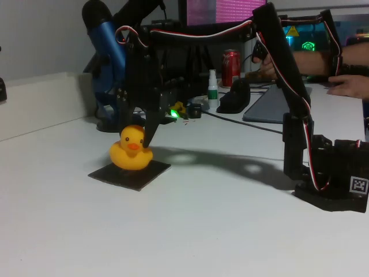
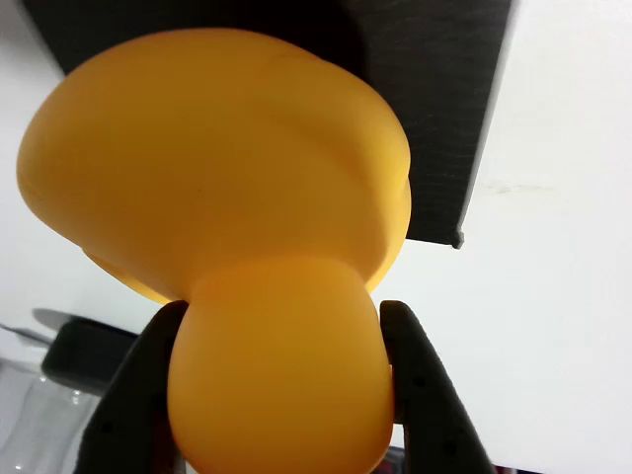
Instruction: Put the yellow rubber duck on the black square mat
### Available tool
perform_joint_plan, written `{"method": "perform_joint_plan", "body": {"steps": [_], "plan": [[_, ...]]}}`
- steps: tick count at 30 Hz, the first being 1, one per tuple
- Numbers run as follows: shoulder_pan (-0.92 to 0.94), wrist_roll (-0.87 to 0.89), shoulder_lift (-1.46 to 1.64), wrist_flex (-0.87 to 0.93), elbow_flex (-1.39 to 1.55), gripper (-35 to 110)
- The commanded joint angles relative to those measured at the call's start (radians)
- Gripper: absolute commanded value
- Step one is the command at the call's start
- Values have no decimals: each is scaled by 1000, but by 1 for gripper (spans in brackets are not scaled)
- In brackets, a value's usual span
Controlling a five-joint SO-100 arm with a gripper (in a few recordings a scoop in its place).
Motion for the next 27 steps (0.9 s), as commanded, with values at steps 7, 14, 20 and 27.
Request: {"method": "perform_joint_plan", "body": {"steps": [7, 14, 20, 27], "plan": [[-8, 5, 17, 17, -31, 12], [-8, 3, 15, 17, -31, 12], [-2, 3, -9, 17, -32, 12], [2, 3, -11, 18, -32, 13]]}}
